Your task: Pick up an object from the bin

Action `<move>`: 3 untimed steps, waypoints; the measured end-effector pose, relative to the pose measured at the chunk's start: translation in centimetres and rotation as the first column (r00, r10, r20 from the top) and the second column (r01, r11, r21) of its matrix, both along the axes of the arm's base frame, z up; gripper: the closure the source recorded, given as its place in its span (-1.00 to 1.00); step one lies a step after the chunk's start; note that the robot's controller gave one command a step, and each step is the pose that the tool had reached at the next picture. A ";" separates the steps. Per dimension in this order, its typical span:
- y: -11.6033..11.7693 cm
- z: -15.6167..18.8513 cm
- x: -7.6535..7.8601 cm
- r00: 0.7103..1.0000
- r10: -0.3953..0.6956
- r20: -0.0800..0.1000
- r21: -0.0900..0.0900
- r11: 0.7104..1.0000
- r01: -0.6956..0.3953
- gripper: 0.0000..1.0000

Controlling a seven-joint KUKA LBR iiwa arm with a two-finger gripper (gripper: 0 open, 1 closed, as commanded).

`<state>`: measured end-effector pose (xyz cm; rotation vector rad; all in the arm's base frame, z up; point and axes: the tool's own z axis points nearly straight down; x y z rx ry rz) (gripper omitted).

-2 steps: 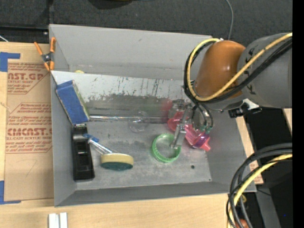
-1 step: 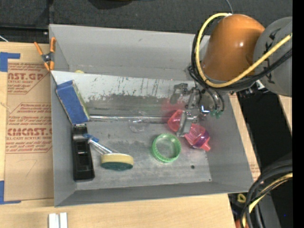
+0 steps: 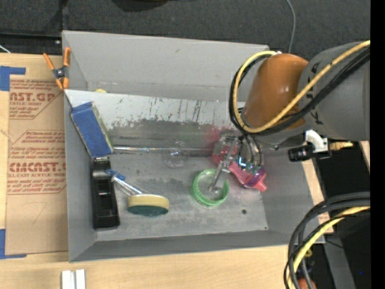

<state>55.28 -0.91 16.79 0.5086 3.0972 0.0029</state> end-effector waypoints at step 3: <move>-0.2 -3.3 -0.5 0.914 0.404 0.020 -0.008 0.915 -0.404 -1.00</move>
Offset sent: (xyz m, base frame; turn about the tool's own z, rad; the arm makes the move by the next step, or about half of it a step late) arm 0.0095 -0.0285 -0.0337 -0.0092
